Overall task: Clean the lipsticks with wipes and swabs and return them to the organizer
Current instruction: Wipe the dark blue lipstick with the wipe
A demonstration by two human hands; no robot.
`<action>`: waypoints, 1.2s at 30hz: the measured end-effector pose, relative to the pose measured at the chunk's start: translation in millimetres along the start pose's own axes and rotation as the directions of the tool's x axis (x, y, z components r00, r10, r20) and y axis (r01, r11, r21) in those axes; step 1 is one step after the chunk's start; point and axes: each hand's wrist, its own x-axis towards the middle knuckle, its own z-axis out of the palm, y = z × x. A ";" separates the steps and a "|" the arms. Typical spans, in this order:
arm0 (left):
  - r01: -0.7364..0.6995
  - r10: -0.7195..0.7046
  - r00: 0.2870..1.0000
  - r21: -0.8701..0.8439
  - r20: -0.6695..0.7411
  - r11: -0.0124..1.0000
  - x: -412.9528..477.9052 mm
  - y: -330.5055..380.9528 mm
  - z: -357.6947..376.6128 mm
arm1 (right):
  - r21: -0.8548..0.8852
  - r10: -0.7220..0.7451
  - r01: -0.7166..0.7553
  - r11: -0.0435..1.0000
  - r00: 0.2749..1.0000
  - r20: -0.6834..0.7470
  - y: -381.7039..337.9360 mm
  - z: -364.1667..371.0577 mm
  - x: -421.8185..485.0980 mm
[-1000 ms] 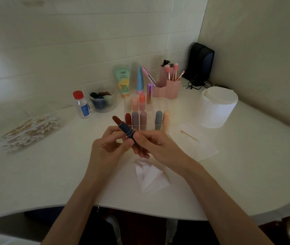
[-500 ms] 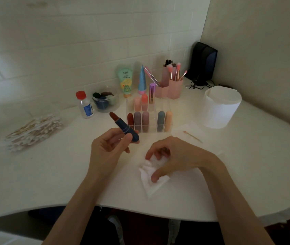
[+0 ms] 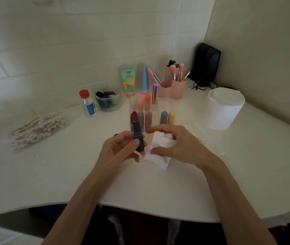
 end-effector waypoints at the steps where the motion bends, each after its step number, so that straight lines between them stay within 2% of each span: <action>1: 0.013 -0.012 0.999 -0.009 0.033 1.000 -0.7 -0.2 -0.4 | 0.022 0.030 -0.029 0.999 0.998 -0.053 1.6 1.3 1.8; 5: 0.025 -0.021 0.988 -0.024 0.150 0.999 -1.3 1.2 -0.4 | 0.056 0.162 -0.152 0.987 0.947 -0.277 3.5 14.9 8.0; 8: 0.033 -0.031 0.979 -0.008 0.201 0.999 -2.5 3.5 2.1 | 0.179 0.190 -0.144 0.973 0.942 -0.277 -6.4 28.9 10.0; 11: 0.049 -0.042 0.977 -0.029 0.210 0.998 -1.0 2.9 0.9 | 0.279 0.153 -0.063 0.958 0.937 -0.315 -12.3 36.5 8.0; 13: 0.059 -0.046 0.979 -0.058 0.200 0.997 1.5 0.4 -1.6 | 0.405 0.188 -0.065 0.912 0.944 -0.270 -14.5 36.7 5.1; 16: 0.060 -0.053 0.989 -0.039 0.141 0.997 4.2 -4.1 -3.4 | 0.628 0.312 -0.175 0.759 0.943 -0.115 -15.9 34.1 2.8; 18: 0.059 -0.056 0.991 -0.023 0.123 0.998 4.4 -5.8 -3.0 | 0.633 0.353 -0.192 0.750 0.925 -0.138 -13.7 33.8 4.2; 22: 0.059 -0.055 0.983 -0.017 0.176 0.998 4.2 -5.3 -2.3 | 0.533 0.367 -0.200 0.822 0.902 -0.226 -16.9 39.1 5.5; 26: 0.075 -0.068 0.975 -0.027 0.213 0.997 5.3 -4.8 -2.3 | 0.530 0.243 -0.142 0.836 0.962 -0.124 -24.5 37.4 -1.3; 28: 0.075 -0.065 0.977 -0.042 0.205 0.996 5.5 -6.2 -3.6 | 0.522 0.232 -0.159 0.838 0.969 -0.079 -23.4 37.5 0.3; 29: 0.075 -0.063 0.977 -0.050 0.201 0.996 5.4 -7.5 -4.6 | 0.581 0.272 -0.189 0.791 0.960 -0.059 -24.9 38.7 3.9; 32: 0.100 -0.072 0.973 -0.120 0.219 0.988 5.1 -9.8 -6.2 | 0.845 0.295 -0.145 0.515 0.955 -0.016 -18.3 35.5 7.2; 33: 0.111 -0.072 0.968 -0.153 0.239 0.982 5.0 -9.8 -6.6 | 0.847 0.265 -0.146 0.511 0.964 0.006 -19.3 32.6 8.7; 36: 0.124 -0.071 0.950 -0.156 0.305 0.980 6.0 -9.7 -5.9 | 0.696 0.103 -0.105 0.711 0.994 0.044 -13.2 29.3 0.9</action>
